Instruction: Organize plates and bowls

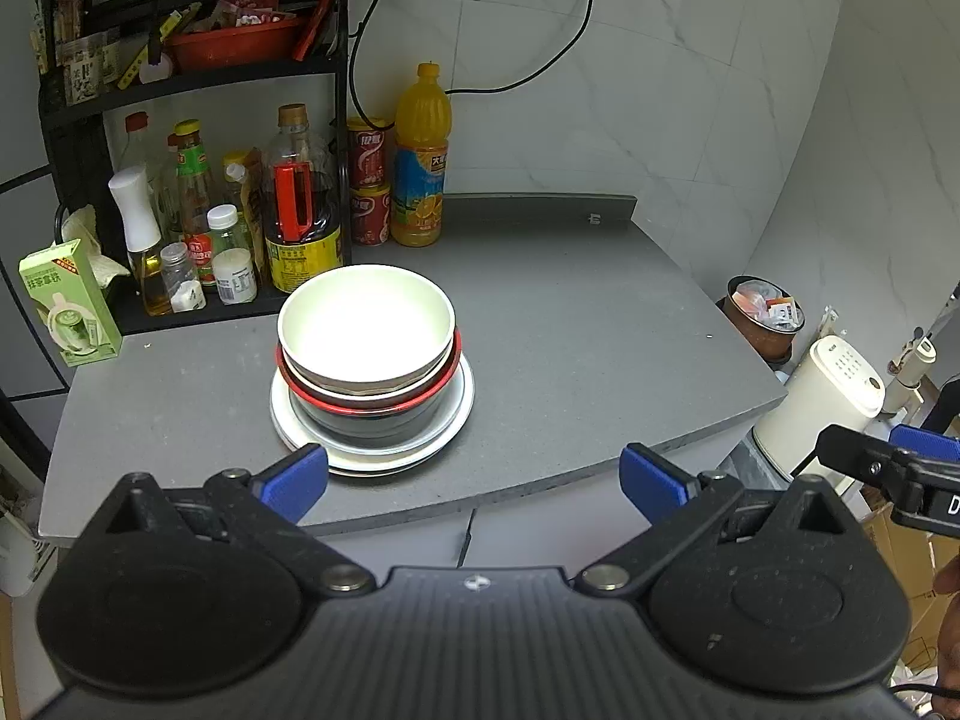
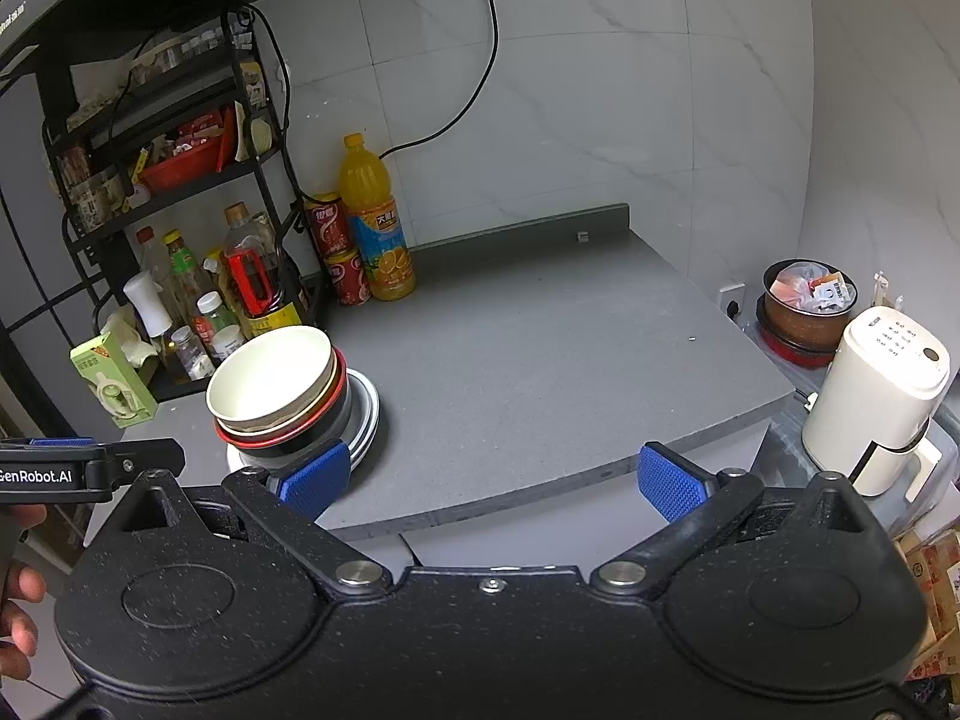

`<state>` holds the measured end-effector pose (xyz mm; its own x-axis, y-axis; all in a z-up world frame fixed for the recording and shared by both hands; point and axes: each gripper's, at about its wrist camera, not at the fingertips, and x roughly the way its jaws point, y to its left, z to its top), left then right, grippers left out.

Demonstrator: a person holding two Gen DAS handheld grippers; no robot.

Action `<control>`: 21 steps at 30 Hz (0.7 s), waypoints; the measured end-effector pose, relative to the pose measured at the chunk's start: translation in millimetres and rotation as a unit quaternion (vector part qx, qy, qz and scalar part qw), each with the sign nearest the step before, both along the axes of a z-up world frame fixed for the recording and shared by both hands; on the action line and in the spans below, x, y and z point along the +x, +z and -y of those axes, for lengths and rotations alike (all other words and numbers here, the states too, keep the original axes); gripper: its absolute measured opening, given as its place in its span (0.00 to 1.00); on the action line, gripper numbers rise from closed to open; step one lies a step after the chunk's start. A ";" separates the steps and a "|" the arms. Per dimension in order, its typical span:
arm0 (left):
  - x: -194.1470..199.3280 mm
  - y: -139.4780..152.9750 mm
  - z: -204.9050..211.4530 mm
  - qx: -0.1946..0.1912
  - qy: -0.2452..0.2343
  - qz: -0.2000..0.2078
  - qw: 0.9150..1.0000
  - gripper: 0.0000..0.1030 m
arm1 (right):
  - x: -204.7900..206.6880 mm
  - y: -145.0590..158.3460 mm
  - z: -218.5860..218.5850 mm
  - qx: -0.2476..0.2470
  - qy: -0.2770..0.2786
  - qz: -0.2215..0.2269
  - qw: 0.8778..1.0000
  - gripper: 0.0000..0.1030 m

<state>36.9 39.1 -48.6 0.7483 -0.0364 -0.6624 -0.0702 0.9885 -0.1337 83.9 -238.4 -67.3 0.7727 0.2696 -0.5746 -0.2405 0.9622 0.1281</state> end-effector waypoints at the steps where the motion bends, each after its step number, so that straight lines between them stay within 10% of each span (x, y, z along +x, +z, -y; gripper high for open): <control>1: 0.1 -0.1 -0.2 0.000 0.000 0.000 1.000 0.99 | 0.0 0.0 -0.1 0.000 0.000 0.000 1.000 1.00; 21: -0.9 1.6 6.0 0.001 -0.004 -0.001 1.000 0.99 | 0.8 -1.7 -0.3 0.002 0.002 -0.004 1.000 1.00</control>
